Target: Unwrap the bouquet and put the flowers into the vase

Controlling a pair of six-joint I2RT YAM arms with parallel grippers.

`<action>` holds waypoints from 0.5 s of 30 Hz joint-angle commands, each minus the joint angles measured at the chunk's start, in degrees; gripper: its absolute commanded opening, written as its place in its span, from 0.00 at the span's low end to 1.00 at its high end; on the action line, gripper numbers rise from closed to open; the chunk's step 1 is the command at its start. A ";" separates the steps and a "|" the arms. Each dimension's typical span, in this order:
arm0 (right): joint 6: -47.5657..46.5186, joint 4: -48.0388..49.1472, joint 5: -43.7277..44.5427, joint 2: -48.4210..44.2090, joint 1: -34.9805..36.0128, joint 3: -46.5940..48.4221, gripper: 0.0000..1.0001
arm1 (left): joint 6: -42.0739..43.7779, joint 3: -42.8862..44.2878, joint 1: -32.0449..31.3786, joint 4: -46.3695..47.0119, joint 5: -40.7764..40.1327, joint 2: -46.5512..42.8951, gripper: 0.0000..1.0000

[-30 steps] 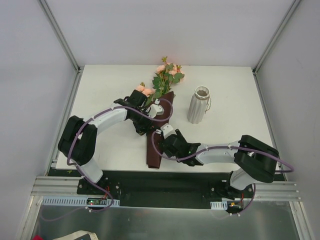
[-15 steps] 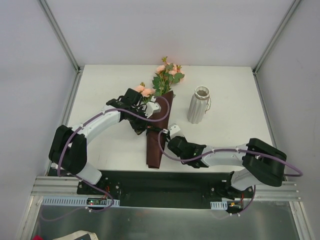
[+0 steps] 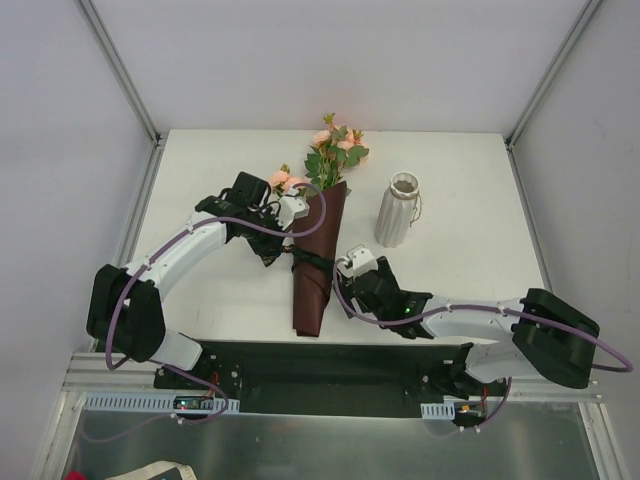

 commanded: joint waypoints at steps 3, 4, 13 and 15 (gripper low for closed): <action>-4.25 7.47 -3.96 4.64 0.24 -0.20 0.96 | 0.15 0.32 -0.12 -1.64 -0.91 0.45 0.00; -5.21 7.82 -4.13 6.30 0.06 0.25 0.96 | 0.06 0.41 -0.12 -1.64 -1.26 0.45 0.00; -6.54 11.77 -5.63 15.71 -1.87 6.32 0.79 | 0.68 0.24 -0.12 -1.64 -2.32 0.62 0.00; -6.37 13.09 -5.80 16.51 -2.75 6.23 0.71 | 0.94 0.15 -0.12 -1.64 -2.58 0.71 0.00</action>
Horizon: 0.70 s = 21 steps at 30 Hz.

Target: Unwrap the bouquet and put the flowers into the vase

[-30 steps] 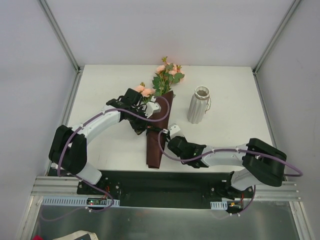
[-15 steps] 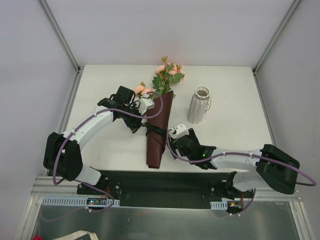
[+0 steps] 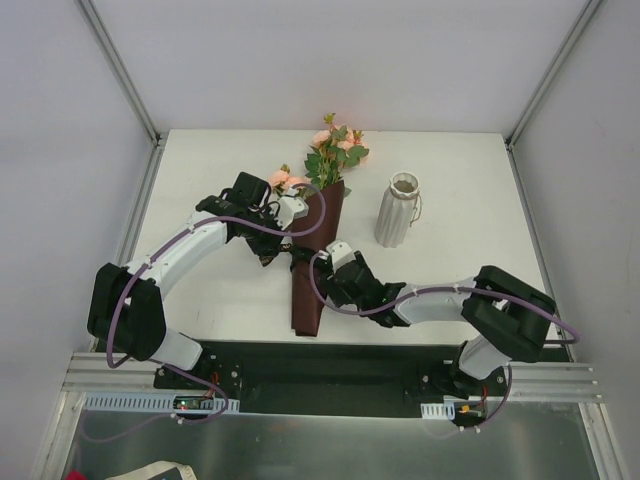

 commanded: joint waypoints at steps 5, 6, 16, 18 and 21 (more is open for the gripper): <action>-0.18 4.01 0.23 1.96 -1.95 0.07 0.26 | 1.07 0.06 -0.12 -1.81 -1.63 0.14 0.00; -0.09 4.01 0.84 1.52 -1.95 -0.20 0.16 | 0.90 0.06 -0.12 -1.82 -1.63 0.14 0.00; 2.98 -2.75 6.73 -14.71 -3.97 -3.63 0.01 | -0.59 1.20 1.63 -3.22 -2.33 -3.10 0.00; 4.39 -5.83 8.49 -20.07 -5.63 -3.98 0.01 | -1.12 1.73 4.09 -4.36 -2.16 -4.50 0.00; 8.59 -12.24 14.45 -27.01 -8.53 -4.16 0.01 | -1.39 2.69 9.87 -5.33 -2.24 -6.71 0.00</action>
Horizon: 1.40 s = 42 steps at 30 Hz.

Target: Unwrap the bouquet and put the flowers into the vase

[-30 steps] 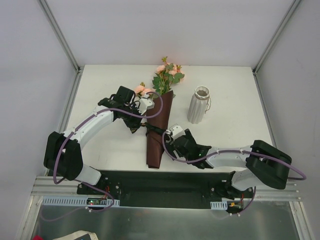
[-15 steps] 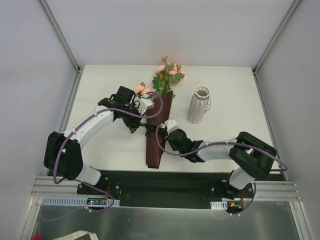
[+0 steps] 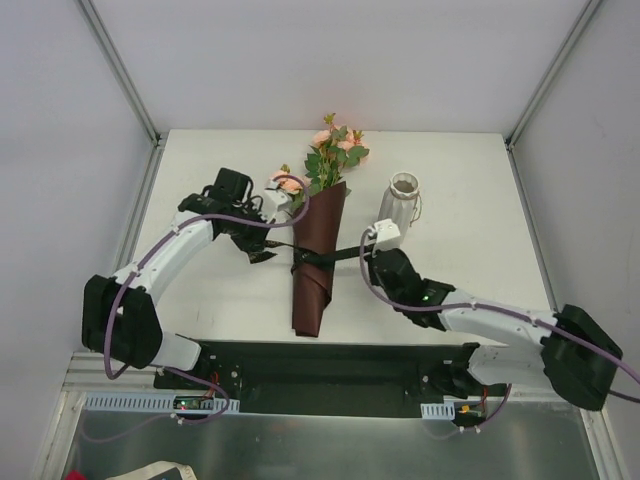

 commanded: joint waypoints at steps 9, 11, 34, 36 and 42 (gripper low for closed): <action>22.28 -32.21 27.83 -24.81 -14.16 3.08 0.01 | -0.38 1.38 26.42 -2.40 -9.27 -5.69 0.00; 26.76 -41.08 29.50 -24.29 -18.28 5.19 0.01 | -1.16 0.68 30.91 -1.44 -11.99 -4.55 0.01; -8.98 -41.45 6.87 -1.28 22.98 25.76 0.96 | -2.48 -4.16 38.22 -4.16 -1.90 -12.55 0.99; -11.53 -43.03 3.69 4.43 24.84 30.05 0.96 | -3.01 -4.60 38.22 -4.25 -1.29 -11.49 0.99; -14.70 -46.64 -1.95 16.57 29.59 38.94 0.96 | -4.33 -7.49 38.22 -4.16 -2.16 -11.22 0.99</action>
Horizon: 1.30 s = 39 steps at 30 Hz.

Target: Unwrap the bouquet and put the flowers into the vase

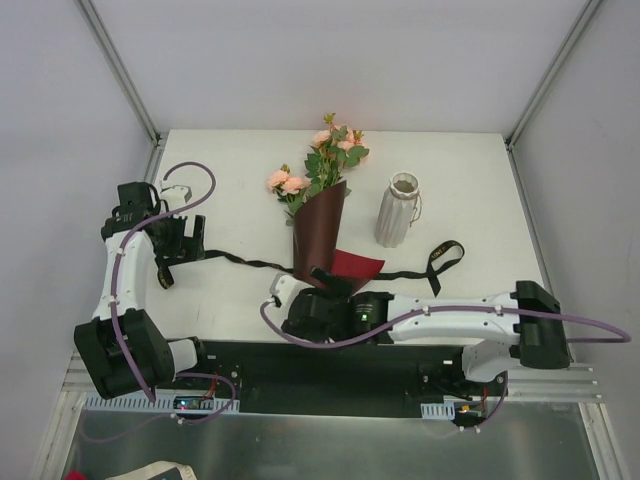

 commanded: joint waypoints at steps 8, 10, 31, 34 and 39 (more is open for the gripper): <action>-8.88 -1.53 -5.50 15.42 4.89 8.47 0.96 | -1.56 -3.97 0.03 -1.73 0.08 -5.28 0.99; -9.50 -0.38 -5.41 17.01 5.33 8.56 0.96 | -1.29 -4.06 0.03 -2.17 0.17 -5.98 0.99; -16.27 18.95 8.74 23.34 5.16 0.13 0.99 | 0.99 -4.24 0.03 -3.32 0.52 -7.39 0.99; -16.45 21.32 9.96 23.08 5.24 -0.40 0.99 | 1.34 -4.76 -0.05 -3.32 0.96 -8.01 0.99; -15.92 21.34 6.55 20.01 5.42 -0.49 0.96 | 2.39 -5.29 0.03 -3.84 1.23 -9.41 0.99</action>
